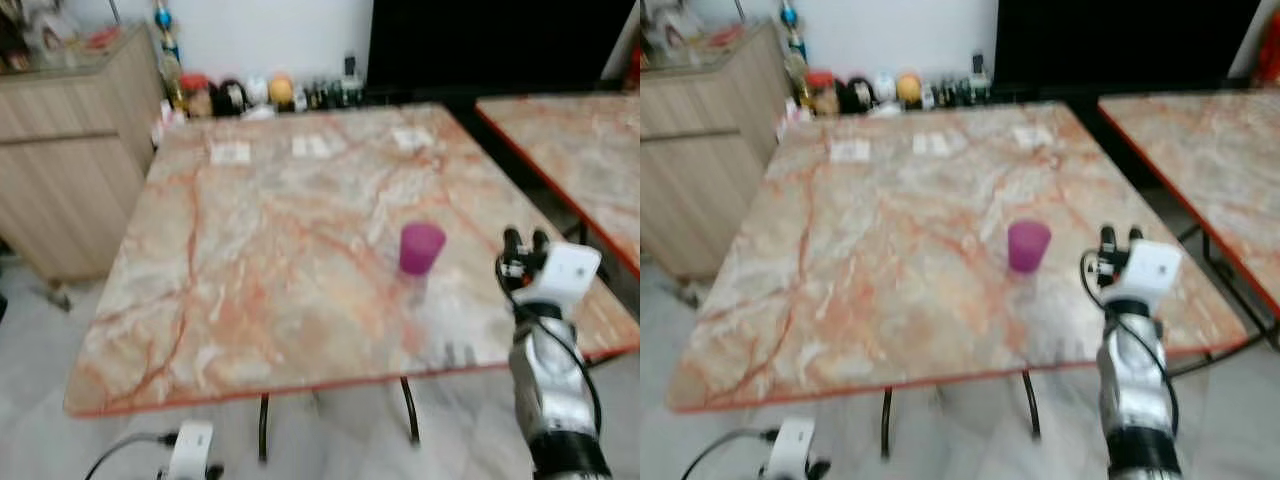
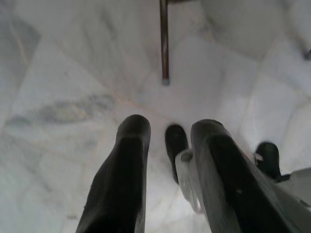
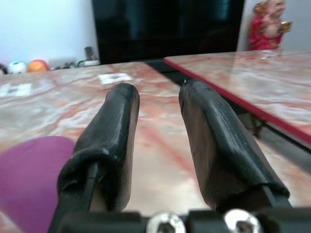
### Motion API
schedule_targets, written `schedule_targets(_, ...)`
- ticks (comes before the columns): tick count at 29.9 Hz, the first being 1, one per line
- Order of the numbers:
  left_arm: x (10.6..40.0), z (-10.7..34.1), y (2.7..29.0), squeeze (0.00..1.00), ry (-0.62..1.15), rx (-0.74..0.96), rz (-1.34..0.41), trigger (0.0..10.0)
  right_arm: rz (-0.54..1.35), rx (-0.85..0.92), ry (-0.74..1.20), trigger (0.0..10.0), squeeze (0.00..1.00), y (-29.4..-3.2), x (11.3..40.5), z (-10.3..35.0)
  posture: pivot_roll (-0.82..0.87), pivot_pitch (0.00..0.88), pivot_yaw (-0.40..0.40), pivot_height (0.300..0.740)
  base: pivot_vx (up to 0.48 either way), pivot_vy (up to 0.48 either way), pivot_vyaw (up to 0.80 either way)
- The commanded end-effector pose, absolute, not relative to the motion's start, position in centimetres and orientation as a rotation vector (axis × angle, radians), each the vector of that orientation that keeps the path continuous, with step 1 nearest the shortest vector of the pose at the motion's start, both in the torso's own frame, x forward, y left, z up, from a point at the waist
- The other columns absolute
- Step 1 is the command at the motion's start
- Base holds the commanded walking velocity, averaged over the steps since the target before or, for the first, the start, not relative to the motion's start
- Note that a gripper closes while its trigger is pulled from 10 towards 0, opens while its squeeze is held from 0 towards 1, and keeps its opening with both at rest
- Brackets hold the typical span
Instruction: Setting the table
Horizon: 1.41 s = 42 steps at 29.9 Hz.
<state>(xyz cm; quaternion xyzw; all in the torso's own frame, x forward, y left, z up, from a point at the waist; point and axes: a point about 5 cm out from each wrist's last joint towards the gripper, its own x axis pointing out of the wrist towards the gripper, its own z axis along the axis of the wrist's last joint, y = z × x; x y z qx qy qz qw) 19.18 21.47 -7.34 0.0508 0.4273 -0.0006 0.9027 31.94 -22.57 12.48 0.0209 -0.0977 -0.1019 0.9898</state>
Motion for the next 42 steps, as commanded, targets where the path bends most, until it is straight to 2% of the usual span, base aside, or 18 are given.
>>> schedule_targets(1, 18.6, -7.6, 21.8, 0.00, 0.902, 0.115, 0.004, 10.0, -0.176, 0.043, -0.206, 10.0, 0.00, -21.9, 32.3, 12.9, 0.11, 0.023, -0.028, 0.740, 0.255, 0.000, 0.00)
schedule_targets(10, 18.6, -7.6, 21.6, 0.00, 0.901, 0.114, 0.009, 10.0, -0.127, 0.011, -0.202, 10.0, 0.00, -21.2, 32.4, 12.9, 0.10, 0.023, -0.031, 0.740, 0.000, 0.000, 0.19)
schedule_targets(18, 18.1, -7.6, 22.8, 0.00, 0.913, 0.116, 0.021, 10.0, -0.109, 0.067, -0.149, 10.0, 0.00, -20.9, 32.9, 13.1, 0.11, 0.024, -0.032, 0.740, 0.000, 0.000, 0.00)
schedule_targets(19, 18.1, -7.5, 23.1, 0.00, 0.914, 0.116, 0.023, 10.0, -0.118, 0.068, -0.120, 10.0, 1.00, -21.0, 33.1, 13.1, 0.10, 0.021, -0.031, 0.740, 0.000, 0.000, 0.00)
schedule_targets(26, 17.6, -7.2, 24.9, 0.00, 0.922, 0.119, 0.040, 10.0, -0.154, 0.159, -0.075, 10.0, 1.00, -20.9, 34.4, 14.3, 0.10, 0.018, -0.032, 0.740, 0.000, 0.000, 0.00)
schedule_targets(31, 16.9, -7.2, 25.9, 0.00, 0.938, 0.124, 0.051, 10.0, -0.160, 0.202, 0.031, 10.0, 0.99, -20.7, 35.2, 14.3, 0.10, 0.013, -0.032, 0.740, 0.000, 0.000, 0.00)
schedule_targets(32, 16.9, -7.3, 25.9, 0.00, 0.940, 0.124, 0.052, 10.0, -0.167, 0.215, 0.047, 10.0, 0.10, -20.7, 35.3, 14.2, 0.10, 0.006, -0.033, 0.740, 0.000, 0.000, 0.00)
schedule_targets(33, 16.9, -7.3, 25.8, 0.00, 0.942, 0.123, 0.051, 10.0, -0.172, 0.224, 0.058, 10.0, 0.10, -20.8, 35.4, 14.1, 0.10, 0.006, -0.033, 0.740, 0.000, 0.000, 0.00)
schedule_targets(34, 16.9, -7.3, 25.7, 0.00, 0.944, 0.123, 0.051, 10.0, -0.174, 0.241, 0.092, 10.0, 0.00, -20.8, 35.5, 13.8, 0.10, 0.004, -0.034, 0.740, 0.000, 0.000, 0.00)
schedule_targets(42, 17.3, -7.8, 23.8, 0.00, 0.949, 0.115, 0.034, 10.0, -0.148, 0.250, 0.181, 10.0, 0.00, -20.3, 36.0, 13.1, 0.11, 0.000, -0.038, 0.740, 0.000, 0.000, 0.00)
